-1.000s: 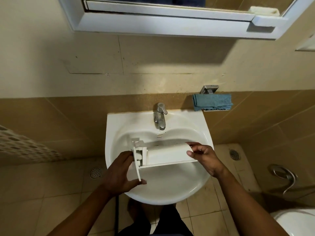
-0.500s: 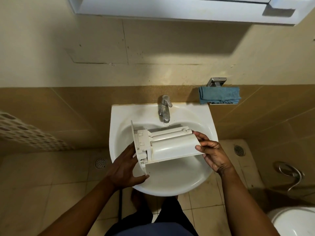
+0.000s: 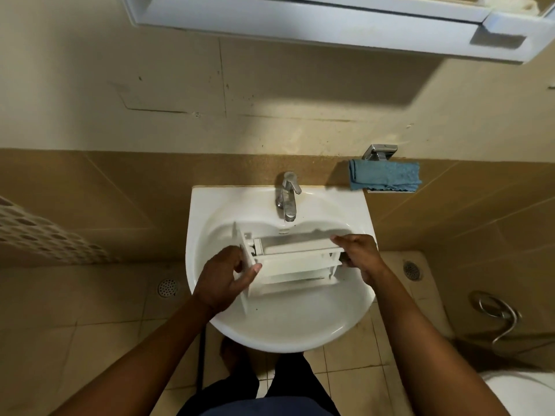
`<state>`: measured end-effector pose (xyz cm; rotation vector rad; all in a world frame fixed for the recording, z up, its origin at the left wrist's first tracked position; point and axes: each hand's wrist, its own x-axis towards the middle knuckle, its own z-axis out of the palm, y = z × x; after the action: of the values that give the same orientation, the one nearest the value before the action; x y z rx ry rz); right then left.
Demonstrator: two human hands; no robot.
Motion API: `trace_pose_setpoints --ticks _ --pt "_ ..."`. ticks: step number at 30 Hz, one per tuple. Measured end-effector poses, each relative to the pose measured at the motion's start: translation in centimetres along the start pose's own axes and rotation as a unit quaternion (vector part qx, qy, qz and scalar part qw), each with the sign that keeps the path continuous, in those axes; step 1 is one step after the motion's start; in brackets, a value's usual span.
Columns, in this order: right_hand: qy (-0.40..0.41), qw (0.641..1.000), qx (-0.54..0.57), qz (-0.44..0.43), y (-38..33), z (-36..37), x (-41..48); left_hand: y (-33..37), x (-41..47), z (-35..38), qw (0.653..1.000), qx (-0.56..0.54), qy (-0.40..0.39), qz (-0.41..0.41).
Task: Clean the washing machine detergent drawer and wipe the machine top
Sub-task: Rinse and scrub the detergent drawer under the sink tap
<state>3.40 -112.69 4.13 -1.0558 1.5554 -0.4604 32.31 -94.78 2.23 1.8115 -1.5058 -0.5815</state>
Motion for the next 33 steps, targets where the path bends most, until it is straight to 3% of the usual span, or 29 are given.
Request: trace_pose_setpoints --ticks 5,8,10,12,14,19,21,23,24,26,33 --pt "-0.016 0.995 -0.083 0.058 -2.2 1.3 2.4 1.5 3.2 1.8 0.991 -0.032 0.023 -0.129" --pt "-0.024 0.988 -0.129 0.081 -3.1 2.4 3.6 1.3 5.0 2.6 0.982 0.012 0.022 -0.189" --pt "0.008 0.980 -0.199 0.025 -3.8 3.6 3.9 1.2 5.8 3.0 0.977 0.040 0.038 -0.207" --pt "0.075 0.947 -0.300 -0.089 -4.4 5.0 3.8 1.4 6.4 3.3 0.973 0.062 0.054 -0.218" --pt "0.122 0.938 -0.281 -0.164 -4.7 6.4 3.4 1.6 6.7 3.4 0.970 0.077 0.077 -0.220" --pt "0.190 0.917 -0.278 -0.213 -4.1 8.4 2.7 1.7 6.8 3.1 0.959 0.098 0.115 -0.238" --pt "0.147 0.953 -0.171 -0.203 -4.8 8.9 2.5 1.9 6.9 3.1 0.955 0.106 0.114 -0.254" --pt "0.024 0.996 0.059 -0.062 -6.1 9.8 2.0 2.0 7.2 3.0 0.949 0.120 0.106 -0.270" --pt "-0.042 0.988 0.150 0.014 -6.7 10.0 1.7 2.1 7.3 3.1 0.948 0.129 0.102 -0.272" --pt "-0.133 0.958 0.226 0.113 -7.2 10.2 2.0 2.3 7.4 3.2 0.948 0.137 0.107 -0.265" --pt "-0.231 0.895 0.341 0.172 -7.4 11.0 3.1 2.8 7.4 3.3 0.943 0.149 0.114 -0.275"
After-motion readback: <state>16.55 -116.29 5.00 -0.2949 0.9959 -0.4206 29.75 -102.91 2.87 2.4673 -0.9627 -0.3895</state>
